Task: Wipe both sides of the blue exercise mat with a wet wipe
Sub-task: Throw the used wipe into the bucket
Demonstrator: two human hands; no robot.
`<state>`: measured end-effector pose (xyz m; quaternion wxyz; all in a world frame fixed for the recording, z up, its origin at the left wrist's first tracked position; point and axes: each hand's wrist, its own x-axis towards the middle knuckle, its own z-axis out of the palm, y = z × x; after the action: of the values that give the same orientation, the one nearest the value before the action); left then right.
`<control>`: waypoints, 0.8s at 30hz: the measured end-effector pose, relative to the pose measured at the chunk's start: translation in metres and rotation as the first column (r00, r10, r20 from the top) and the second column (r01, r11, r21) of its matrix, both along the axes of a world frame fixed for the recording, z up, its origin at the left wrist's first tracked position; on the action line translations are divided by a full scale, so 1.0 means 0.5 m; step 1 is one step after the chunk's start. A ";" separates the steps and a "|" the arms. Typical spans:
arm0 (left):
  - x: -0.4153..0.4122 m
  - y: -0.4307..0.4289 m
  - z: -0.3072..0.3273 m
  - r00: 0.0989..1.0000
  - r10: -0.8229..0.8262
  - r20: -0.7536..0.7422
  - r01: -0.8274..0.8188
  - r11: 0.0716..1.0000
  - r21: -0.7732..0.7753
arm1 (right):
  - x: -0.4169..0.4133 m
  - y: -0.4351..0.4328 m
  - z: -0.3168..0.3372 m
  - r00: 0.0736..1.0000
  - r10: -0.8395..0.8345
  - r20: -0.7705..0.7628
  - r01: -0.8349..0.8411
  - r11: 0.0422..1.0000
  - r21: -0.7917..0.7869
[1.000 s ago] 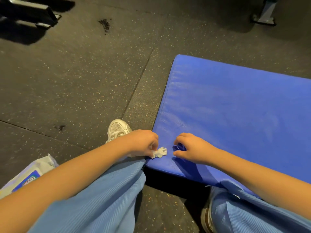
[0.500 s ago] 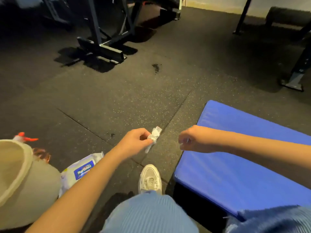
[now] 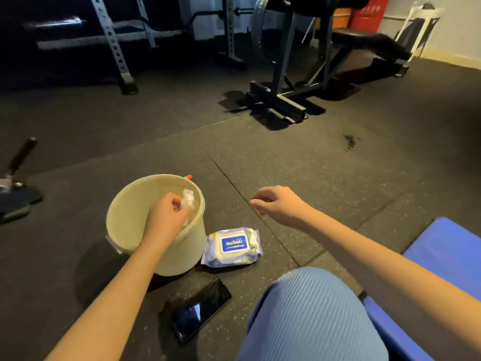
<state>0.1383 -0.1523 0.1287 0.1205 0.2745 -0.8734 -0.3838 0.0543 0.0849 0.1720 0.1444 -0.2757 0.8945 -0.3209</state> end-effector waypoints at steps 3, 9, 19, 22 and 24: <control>0.001 -0.054 -0.027 0.994 0.086 0.062 -0.083 0.995 -0.053 | 0.000 -0.089 -0.032 0.999 -0.010 0.051 0.014 0.996 -0.087; -0.027 -0.109 -0.070 0.968 0.075 0.238 -0.068 0.997 -0.038 | 0.008 -0.188 -0.089 0.985 -0.019 0.172 0.045 0.988 -0.147; -0.082 0.066 -0.023 0.954 -0.299 0.022 0.299 0.953 -0.049 | 0.025 -0.043 -0.111 0.926 -0.326 0.190 0.368 0.893 -0.259; -0.096 0.193 -0.038 0.825 -0.557 0.101 0.559 0.829 0.001 | 0.058 0.072 -0.141 0.876 -0.453 0.166 0.480 0.855 -0.196; -0.107 0.285 -0.063 0.706 -0.692 0.151 0.695 0.718 0.045 | 0.085 0.169 -0.172 0.827 -0.540 0.158 0.559 0.820 -0.124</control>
<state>0.0849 -0.0100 0.0970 -0.0994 -0.0452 -0.9220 -0.3714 0.0967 0.1692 0.0858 0.0738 0.0021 0.8963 -0.4372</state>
